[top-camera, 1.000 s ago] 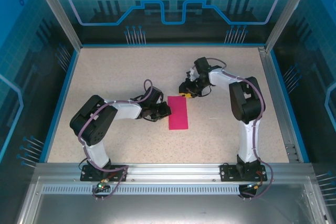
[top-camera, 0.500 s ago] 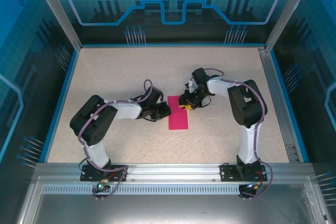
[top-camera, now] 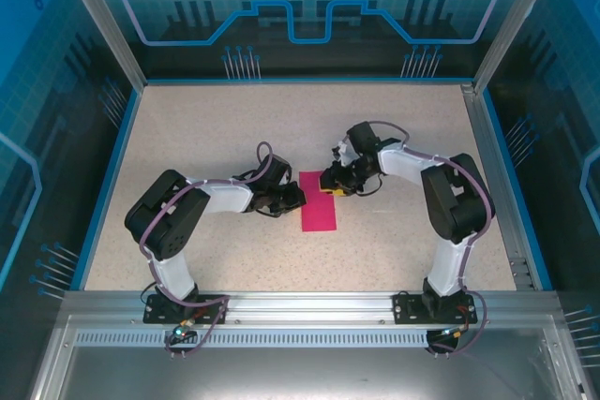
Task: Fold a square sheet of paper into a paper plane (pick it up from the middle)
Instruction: First fold in half a square sheet of paper at the center of the table.
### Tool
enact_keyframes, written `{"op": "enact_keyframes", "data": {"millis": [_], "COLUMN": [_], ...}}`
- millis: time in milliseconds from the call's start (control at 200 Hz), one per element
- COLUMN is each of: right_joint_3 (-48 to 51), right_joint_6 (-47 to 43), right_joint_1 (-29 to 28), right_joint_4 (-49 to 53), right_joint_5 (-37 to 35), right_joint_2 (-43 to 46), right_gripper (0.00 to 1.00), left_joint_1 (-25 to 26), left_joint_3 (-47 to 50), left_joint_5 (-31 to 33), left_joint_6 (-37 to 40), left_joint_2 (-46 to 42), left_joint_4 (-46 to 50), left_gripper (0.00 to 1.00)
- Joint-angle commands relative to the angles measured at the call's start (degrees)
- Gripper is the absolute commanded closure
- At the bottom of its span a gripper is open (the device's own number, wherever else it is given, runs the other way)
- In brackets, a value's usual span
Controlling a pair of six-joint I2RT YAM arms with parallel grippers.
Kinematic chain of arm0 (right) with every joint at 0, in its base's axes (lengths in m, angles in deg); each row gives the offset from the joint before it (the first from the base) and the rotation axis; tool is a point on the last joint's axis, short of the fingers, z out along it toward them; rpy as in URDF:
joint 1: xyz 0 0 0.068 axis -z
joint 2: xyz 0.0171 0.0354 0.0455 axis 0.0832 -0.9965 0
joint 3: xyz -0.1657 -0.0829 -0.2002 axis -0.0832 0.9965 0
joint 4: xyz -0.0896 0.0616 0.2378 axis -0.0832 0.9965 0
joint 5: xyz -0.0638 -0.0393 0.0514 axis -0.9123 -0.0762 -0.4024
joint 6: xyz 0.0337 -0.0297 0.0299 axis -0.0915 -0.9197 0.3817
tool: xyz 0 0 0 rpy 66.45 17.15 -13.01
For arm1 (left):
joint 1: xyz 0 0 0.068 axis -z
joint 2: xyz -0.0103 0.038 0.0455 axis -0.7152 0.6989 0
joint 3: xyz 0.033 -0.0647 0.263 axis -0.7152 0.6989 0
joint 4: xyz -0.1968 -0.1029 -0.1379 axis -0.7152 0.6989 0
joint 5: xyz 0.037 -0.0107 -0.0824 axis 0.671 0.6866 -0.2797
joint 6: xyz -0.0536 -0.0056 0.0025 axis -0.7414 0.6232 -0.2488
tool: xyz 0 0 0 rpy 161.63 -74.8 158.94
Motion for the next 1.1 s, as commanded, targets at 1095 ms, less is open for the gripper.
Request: {"op": "enact_keyframes", "data": {"millis": [1095], "right_joint_3": [18.9], "right_joint_6": [1.28], "right_joint_1": [-6.55], "right_joint_4": [-8.27], "right_joint_5": [2.38], "right_joint_2": [9.22], "right_gripper": [0.65], "left_joint_1": [1.48], "left_joint_3": [3.21], "left_joint_5": [1.27], "left_joint_6": [-0.48], "left_joint_2": [0.69], "left_joint_4": [6.24], "left_gripper": [0.86]}}
